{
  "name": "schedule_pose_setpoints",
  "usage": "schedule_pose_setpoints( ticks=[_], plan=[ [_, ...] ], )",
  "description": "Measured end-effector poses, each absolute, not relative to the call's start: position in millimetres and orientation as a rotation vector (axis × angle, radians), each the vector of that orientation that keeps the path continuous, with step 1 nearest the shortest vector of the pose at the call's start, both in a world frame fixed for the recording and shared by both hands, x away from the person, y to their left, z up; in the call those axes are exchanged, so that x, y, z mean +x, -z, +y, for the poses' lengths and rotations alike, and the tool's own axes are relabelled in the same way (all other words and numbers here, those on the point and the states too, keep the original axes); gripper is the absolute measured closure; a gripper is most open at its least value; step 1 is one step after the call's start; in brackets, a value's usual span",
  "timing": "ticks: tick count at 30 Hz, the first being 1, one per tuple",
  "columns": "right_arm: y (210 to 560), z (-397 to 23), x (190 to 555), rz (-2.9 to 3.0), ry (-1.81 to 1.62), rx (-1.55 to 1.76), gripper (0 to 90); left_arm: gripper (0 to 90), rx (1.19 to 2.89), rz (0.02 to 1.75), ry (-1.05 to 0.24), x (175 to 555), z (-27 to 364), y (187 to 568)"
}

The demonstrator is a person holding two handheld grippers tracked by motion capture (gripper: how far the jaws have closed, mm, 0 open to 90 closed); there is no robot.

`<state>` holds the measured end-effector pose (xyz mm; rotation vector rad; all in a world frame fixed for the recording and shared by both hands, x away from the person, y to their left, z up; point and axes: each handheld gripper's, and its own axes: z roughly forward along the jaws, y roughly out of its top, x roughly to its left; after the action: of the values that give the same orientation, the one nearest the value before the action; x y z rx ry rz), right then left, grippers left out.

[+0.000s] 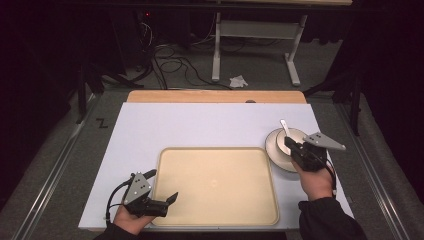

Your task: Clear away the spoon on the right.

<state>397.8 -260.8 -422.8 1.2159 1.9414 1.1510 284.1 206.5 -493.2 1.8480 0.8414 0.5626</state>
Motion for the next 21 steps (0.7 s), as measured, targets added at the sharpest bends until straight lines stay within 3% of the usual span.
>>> schedule_pose_setpoints(
  ticks=[13,21],
  plan=[
    [422,-270,472,1.938,-1.011,1.333,90.0,0.7,1.797,0.799,-0.558,283,209,490],
    [423,-277,495,1.942,-0.945,1.408,90.0,0.7,1.794,0.789,-0.577,282,208,490]
  ],
)
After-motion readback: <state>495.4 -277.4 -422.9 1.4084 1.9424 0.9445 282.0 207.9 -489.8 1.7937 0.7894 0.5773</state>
